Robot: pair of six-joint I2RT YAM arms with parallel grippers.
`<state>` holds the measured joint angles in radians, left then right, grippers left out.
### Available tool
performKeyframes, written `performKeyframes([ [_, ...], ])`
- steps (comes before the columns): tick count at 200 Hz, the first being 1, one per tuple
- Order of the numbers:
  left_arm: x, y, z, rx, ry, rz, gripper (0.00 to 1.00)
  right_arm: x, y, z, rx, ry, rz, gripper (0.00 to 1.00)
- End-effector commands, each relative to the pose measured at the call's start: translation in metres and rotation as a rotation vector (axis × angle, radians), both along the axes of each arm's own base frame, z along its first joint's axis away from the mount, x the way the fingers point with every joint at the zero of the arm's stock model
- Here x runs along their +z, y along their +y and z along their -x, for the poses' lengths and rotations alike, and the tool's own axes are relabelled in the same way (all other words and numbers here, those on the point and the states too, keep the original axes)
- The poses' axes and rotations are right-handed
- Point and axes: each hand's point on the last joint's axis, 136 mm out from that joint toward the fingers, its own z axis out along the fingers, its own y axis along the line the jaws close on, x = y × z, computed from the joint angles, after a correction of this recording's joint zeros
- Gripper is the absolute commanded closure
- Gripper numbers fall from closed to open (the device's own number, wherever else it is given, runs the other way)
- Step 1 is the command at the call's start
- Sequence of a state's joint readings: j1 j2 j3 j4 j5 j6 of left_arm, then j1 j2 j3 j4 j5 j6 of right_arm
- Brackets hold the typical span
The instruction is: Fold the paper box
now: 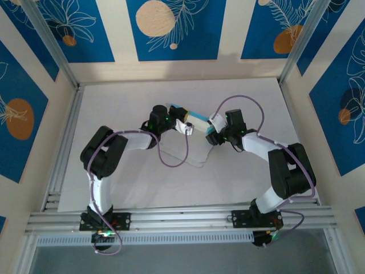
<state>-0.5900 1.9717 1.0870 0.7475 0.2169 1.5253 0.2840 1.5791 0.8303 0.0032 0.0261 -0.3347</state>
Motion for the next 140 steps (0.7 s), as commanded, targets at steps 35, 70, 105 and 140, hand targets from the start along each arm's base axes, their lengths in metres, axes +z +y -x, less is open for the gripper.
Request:
performKeyframes([
  [35, -0.002, -0.017, 0.024, -0.091, 0.037, 0.003, 1.00, 0.012, 0.007, -0.033, -0.063, -0.057, 0.002, 0.38],
  [70, -0.003, -0.017, 0.024, -0.092, 0.040, 0.005, 1.00, 0.010, 0.000, -0.037, -0.112, -0.077, 0.046, 0.45],
  [105, -0.004, -0.017, 0.023, -0.086, 0.048, 0.003, 1.00, 0.005, 0.001, -0.029, -0.095, -0.055, 0.044, 0.50],
  [140, -0.006, -0.017, 0.023, -0.084, 0.055, 0.002, 1.00, 0.003, -0.006, -0.024, -0.107, -0.040, 0.033, 0.75],
])
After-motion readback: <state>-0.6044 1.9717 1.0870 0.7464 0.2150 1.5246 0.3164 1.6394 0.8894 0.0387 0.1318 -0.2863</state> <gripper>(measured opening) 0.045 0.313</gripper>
